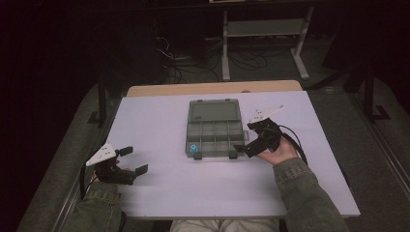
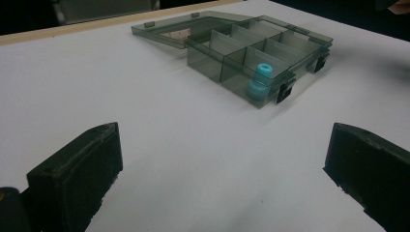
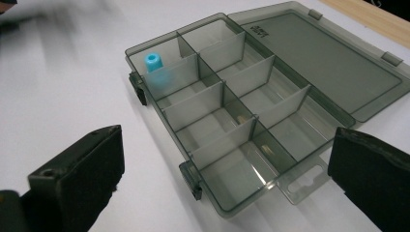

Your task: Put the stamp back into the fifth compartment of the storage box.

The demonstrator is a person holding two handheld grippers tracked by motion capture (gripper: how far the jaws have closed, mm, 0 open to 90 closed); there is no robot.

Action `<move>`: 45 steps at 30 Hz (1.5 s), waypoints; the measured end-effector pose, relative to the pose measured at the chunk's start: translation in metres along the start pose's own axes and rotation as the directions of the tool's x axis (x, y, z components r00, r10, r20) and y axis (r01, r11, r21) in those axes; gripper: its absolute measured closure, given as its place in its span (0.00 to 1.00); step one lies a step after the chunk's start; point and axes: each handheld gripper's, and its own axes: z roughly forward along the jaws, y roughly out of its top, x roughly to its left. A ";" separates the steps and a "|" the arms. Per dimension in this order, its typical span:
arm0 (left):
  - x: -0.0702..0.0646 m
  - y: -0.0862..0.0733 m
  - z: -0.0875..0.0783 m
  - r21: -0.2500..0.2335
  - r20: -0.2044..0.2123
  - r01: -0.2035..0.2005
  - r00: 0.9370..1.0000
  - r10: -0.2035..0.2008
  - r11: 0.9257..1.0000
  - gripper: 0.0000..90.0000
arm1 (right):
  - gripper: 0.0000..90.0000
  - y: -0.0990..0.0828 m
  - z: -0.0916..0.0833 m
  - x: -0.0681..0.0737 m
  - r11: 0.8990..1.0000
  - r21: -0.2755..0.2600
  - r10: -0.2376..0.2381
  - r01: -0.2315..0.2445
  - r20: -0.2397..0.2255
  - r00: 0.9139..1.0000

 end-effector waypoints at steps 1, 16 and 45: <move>0.000 0.000 0.000 0.000 0.000 0.000 1.000 0.000 1.000 0.00 | 0.00 -0.002 -0.001 0.000 1.000 -0.003 0.003 -0.003 0.004 1.000; 0.000 0.000 -0.001 0.000 -0.001 -0.004 1.000 0.004 1.000 0.00 | 0.00 -0.027 -0.010 0.005 0.999 -0.040 0.025 -0.025 0.015 1.000; 0.000 0.000 -0.001 -0.001 0.001 -0.007 1.000 0.007 1.000 0.00 | 0.00 -0.091 -0.062 0.002 0.974 -0.208 0.123 -0.093 0.137 0.983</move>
